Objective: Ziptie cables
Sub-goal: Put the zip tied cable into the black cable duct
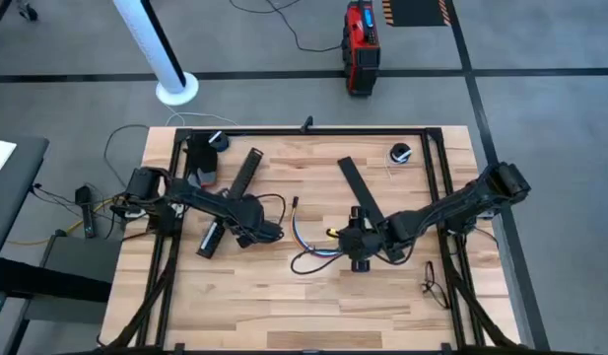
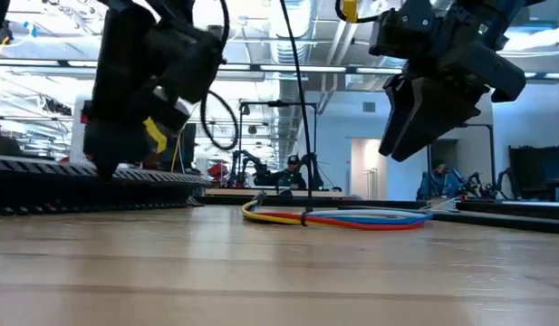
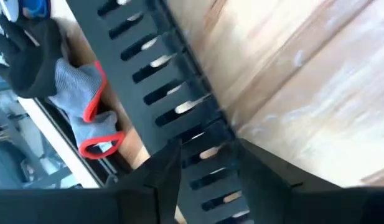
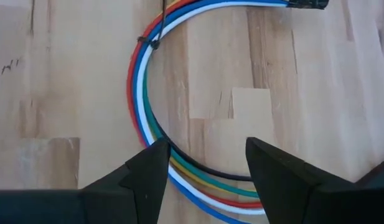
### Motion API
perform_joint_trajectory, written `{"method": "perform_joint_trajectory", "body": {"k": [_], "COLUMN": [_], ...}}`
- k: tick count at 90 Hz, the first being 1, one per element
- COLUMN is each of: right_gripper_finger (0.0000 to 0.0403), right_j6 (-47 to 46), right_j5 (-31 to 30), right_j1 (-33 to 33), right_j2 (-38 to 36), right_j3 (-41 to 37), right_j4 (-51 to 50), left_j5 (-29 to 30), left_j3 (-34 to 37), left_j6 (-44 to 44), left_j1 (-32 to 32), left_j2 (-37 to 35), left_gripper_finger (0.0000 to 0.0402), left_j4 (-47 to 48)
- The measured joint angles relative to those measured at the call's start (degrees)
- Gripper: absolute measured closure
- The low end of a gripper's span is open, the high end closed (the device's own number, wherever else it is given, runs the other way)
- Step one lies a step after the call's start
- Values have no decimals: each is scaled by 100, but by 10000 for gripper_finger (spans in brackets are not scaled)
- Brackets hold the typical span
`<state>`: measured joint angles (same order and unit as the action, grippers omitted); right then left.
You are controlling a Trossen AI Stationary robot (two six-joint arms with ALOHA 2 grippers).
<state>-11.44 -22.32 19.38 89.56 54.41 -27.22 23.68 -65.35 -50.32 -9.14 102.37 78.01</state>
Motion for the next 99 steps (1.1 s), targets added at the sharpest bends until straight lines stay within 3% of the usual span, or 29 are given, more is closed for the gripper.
{"method": "perform_joint_trajectory", "body": {"k": [34,55,74,99], "right_gripper_finger": [194,194,194,194], "right_j6": [11,9,-2,-2], "right_j5": [-1,-1,-3,-3], "right_j1": [2,2,-12,-120], "right_j2": [0,0,-1,-1], "right_j3": [0,0,0,0], "right_j4": [0,-2,-15,-17], "left_j5": [210,201,468,383], "left_j3": [-6,301,508,328], "left_j6": [286,693,269,219], "left_j1": [-16,60,97,-21], "left_j2": [0,4,2,2], "left_gripper_finger": [257,257,257,257], "left_j4": [24,-668,-56,69]}}
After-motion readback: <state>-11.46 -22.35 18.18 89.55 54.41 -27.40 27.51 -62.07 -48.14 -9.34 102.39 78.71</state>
